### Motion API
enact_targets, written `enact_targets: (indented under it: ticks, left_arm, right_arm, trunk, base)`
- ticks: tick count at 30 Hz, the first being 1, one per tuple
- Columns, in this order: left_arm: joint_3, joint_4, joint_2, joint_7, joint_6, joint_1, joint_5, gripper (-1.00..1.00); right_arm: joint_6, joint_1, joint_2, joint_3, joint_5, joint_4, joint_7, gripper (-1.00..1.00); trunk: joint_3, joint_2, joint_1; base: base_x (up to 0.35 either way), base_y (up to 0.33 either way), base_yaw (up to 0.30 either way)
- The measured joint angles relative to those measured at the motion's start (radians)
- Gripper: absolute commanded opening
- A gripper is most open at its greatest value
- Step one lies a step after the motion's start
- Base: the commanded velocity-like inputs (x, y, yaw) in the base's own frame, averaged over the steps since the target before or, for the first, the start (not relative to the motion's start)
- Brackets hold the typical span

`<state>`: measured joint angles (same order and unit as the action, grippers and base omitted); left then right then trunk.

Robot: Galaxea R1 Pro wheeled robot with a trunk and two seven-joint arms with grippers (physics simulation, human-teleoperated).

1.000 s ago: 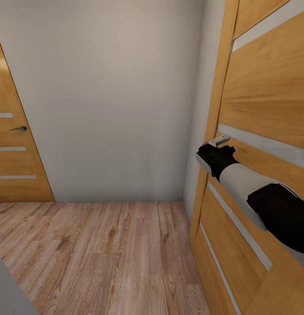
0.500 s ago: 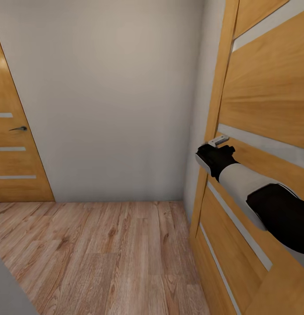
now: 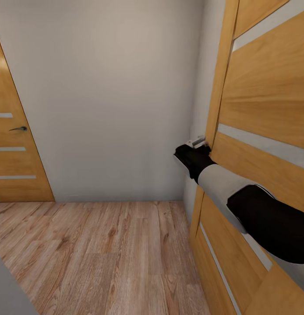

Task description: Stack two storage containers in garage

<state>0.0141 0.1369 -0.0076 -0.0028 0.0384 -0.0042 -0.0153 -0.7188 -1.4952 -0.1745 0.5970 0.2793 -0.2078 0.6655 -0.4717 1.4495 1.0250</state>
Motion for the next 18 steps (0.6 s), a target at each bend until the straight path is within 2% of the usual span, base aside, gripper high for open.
enact_targets:
  ticks: [3, 6, 7, 9, 10, 11, 12, 15, 16, 18]
  left_arm:
    - [0.0, 0.0, 0.0, 0.0, 0.0, 0.0, 0.0, 1.0]
    - [-0.001, 0.001, 0.0, 0.0, 0.0, 0.0, 0.0, 1.0]
    - [-0.001, 0.001, 0.0, 0.0, 0.0, 0.0, 0.0, 1.0]
    - [-0.001, 0.001, 0.0, 0.0, 0.0, 0.0, 0.0, 1.0]
    - [-0.001, 0.001, 0.0, 0.0, 0.0, 0.0, 0.0, 1.0]
    - [-0.001, 0.001, 0.0, 0.0, 0.0, 0.0, 0.0, 1.0]
    - [-0.001, 0.001, 0.0, 0.0, 0.0, 0.0, 0.0, 1.0]
    - [-0.001, 0.001, 0.0, 0.0, 0.0, 0.0, 0.0, 1.0]
    - [-0.001, 0.001, 0.0, 0.0, 0.0, 0.0, 0.0, 1.0]
    - [-0.001, 0.0, 0.0, 0.0, 0.0, 0.0, 0.0, 1.0]
  right_arm:
    - [0.01, 0.0, 0.0, -0.003, 0.026, -0.007, -0.007, 1.0]
    - [0.052, 0.001, 0.0, -0.008, 0.117, -0.018, -0.026, 1.0]
    - [0.081, 0.002, 0.0, -0.01, 0.169, -0.022, -0.052, 1.0]
    - [0.127, 0.008, 0.0, -0.012, 0.267, -0.025, -0.146, 1.0]
    - [0.134, 0.01, 0.0, -0.012, 0.285, -0.025, -0.177, 1.0]
    - [0.144, 0.011, 0.0, -0.011, 0.31, -0.027, -0.239, 1.0]
    - [0.152, 0.014, 0.0, -0.011, 0.326, -0.028, -0.303, 1.0]
    - [0.164, 0.037, 0.0, -0.01, 0.343, -0.03, -0.42, 1.0]
    - [0.167, 0.06, 0.0, -0.009, 0.35, -0.031, -0.47, 1.0]
    - [0.177, 0.166, 0.0, -0.009, 0.355, -0.06, -0.589, 1.0]
  trunk:
    - [0.0, 0.0, 0.0]
    - [0.0, 0.0, 0.0]
    - [0.0, 0.0, 0.0]
    - [0.0, 0.0, 0.0]
    - [0.0, 0.0, 0.0]
    - [0.0, 0.0, 0.0]
    - [0.0, 0.0, 0.0]
    - [0.0, 0.0, 0.0]
    - [0.0, 0.0, 0.0]
    - [0.0, 0.0, 0.0]
  base:
    - [0.0, 0.0, 0.0]
    - [0.0, 0.0, 0.0]
    - [0.0, 0.0, 0.0]
    - [0.0, 0.0, 0.0]
    - [0.0, 0.0, 0.0]
    - [0.0, 0.0, 0.0]
    - [0.0, 0.0, 0.0]
    - [0.0, 0.0, 0.0]
    - [0.0, 0.0, 0.0]
    - [0.0, 0.0, 0.0]
